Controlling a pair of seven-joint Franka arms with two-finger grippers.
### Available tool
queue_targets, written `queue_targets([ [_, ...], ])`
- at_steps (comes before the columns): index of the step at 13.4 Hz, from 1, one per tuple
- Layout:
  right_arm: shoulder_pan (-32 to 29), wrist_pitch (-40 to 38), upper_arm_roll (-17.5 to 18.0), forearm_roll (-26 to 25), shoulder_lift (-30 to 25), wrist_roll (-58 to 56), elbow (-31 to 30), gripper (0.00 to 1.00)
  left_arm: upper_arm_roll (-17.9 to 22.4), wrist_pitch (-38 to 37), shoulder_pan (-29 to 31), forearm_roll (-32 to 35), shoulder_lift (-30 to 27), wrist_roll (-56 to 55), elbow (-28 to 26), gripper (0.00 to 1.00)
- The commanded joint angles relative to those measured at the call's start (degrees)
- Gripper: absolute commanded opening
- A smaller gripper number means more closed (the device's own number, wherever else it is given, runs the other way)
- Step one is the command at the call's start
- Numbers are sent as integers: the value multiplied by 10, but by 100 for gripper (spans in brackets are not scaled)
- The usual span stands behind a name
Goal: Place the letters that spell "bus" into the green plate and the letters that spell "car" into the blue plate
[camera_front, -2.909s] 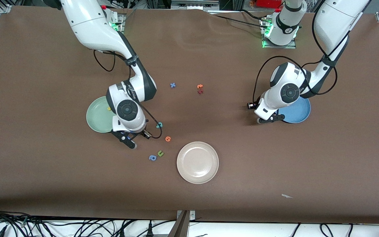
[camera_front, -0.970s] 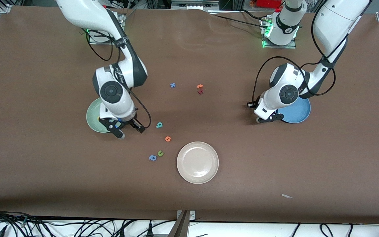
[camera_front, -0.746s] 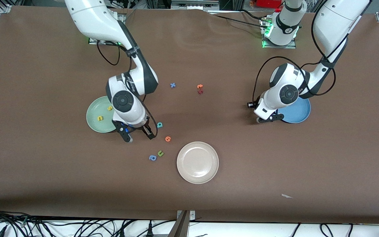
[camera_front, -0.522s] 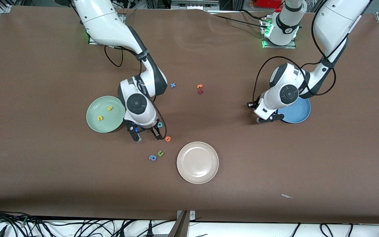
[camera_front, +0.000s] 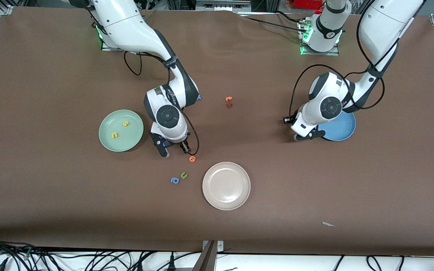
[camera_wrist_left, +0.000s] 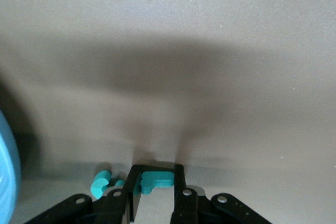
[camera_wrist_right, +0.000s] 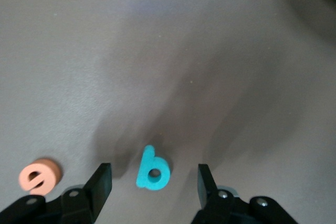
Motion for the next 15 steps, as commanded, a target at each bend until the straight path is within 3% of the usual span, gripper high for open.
queue_targets([
  [1, 7, -3, -3, 4, 1, 2, -2, 69, -1, -6, 8, 9, -12, 3, 8, 20],
  [5, 8, -3, -3, 4, 1, 1, -3, 57, -2, -92, 9, 9, -28, 5, 56, 21],
  [8, 9, -2, -3, 4, 2, 3, -4, 57, -2, -183, 24, 7, -36, 44, 100, 21],
  [10, 10, 0, -3, 4, 2, 2, -5, 52, -3, -228, 44, 7, -43, 86, 113, 21],
  [13, 11, 1, -3, 3, 3, 0, -6, 48, -1, -242, 93, 9, -48, 163, 106, 21],
  [15, 11, 1, -3, 2, 5, -1, -6, 35, -1, -241, 122, 10, -35, 209, 103, 21],
])
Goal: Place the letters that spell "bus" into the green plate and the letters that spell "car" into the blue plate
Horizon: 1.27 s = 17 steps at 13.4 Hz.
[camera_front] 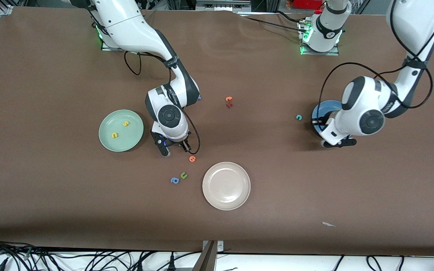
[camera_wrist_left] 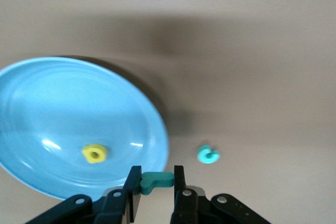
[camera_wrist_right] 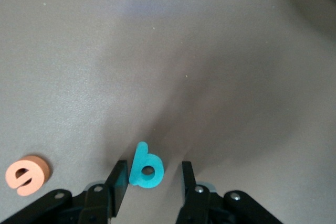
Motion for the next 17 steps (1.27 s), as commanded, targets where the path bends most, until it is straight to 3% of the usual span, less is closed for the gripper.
queue_targets([
  [1, 7, 2, -3, 2, 7, -1, -4, 31, -3, -2, 32, 9, 7, 47, -12, 21],
  [2, 7, 4, -3, 1, 9, -1, -4, 27, -4, -1, 32, 17, 11, 46, -14, 24],
  [3, 7, 5, -3, -2, 9, -1, -4, 24, -4, -1, 32, 20, 12, 46, -15, 34],
  [5, 6, 2, -5, -3, 6, -13, 0, 23, -4, -1, 32, 20, 12, 46, -14, 73],
  [6, 7, 0, -8, -5, 2, -28, 0, 23, -4, -1, 32, 20, 11, 46, -15, 76],
  [9, 5, -61, -33, -63, -34, -96, 1, 23, -9, 0, 25, 13, 6, 25, -6, 78],
  [13, 3, -168, -96, -61, -91, -268, -16, 20, -53, 39, 10, 13, 8, -64, -20, 73],
  [17, 2, -123, -136, -59, -179, -383, -156, 19, -54, 175, -19, 19, 9, -131, -94, 72],
])
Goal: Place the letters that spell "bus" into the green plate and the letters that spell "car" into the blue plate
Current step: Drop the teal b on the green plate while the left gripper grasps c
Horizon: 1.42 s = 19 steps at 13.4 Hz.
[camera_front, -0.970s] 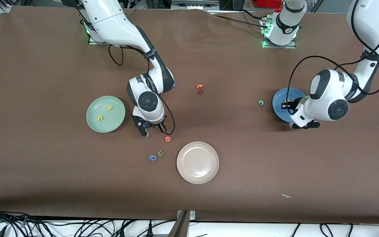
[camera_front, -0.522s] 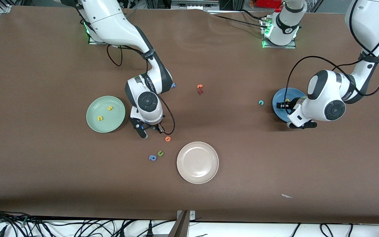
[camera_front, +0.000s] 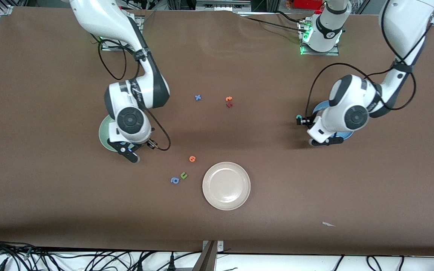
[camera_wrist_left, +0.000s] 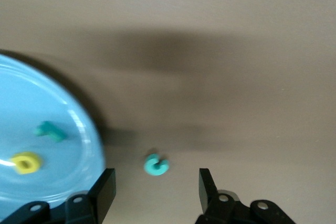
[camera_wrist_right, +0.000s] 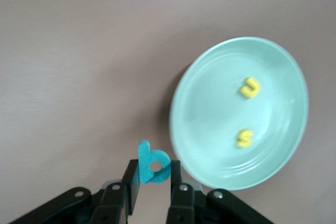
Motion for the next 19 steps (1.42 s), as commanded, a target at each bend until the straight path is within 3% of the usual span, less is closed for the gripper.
queue_targets([
  [1, 4, 59, -20, -3, -71, -72, -133, 17, 0, 84, 2, 11, -7, -26, -60, 72],
  [5, 2, 188, -36, -1, -72, -120, -221, 17, 1, 86, 1, 13, 2, -26, -69, 68],
  [10, -7, 215, -36, 1, -53, -121, -221, 19, 1, 88, 1, 54, 15, -49, -80, 67],
  [12, -7, 215, -36, 1, -46, -121, -219, 41, 1, 88, 2, 54, 16, -49, -80, 67],
  [13, -7, 215, -36, 1, -46, -119, -218, 70, 1, 89, 2, 54, 17, -49, -80, 65],
  [15, -7, 215, -36, 2, -48, -115, -216, 96, 1, 89, 2, 54, 19, -50, -79, 56],
  [19, -6, 188, -36, 2, -65, -121, -184, 99, 1, 89, 3, 54, 20, -50, -79, 45],
])
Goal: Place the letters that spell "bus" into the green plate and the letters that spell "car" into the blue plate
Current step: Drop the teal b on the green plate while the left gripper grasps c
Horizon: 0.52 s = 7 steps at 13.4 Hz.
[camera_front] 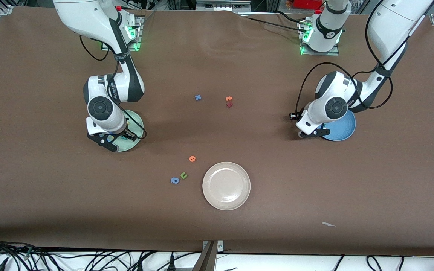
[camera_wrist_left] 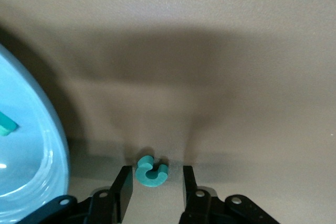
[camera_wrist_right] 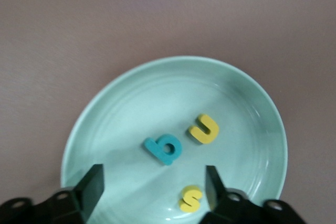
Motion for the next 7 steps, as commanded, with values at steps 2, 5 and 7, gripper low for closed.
queue_targets([
  [2, -2, -97, 0, 1, -17, -13, 79, 99, -2, 11, 5, 17, 1, -13, -4, 45],
  [5, -2, -264, -18, 1, -17, -57, 208, 99, 1, 22, 6, 27, 7, -13, -4, 43],
  [7, -3, -344, -38, 7, -17, -110, 289, 99, 1, 22, 9, 33, 8, -13, -4, 42],
])
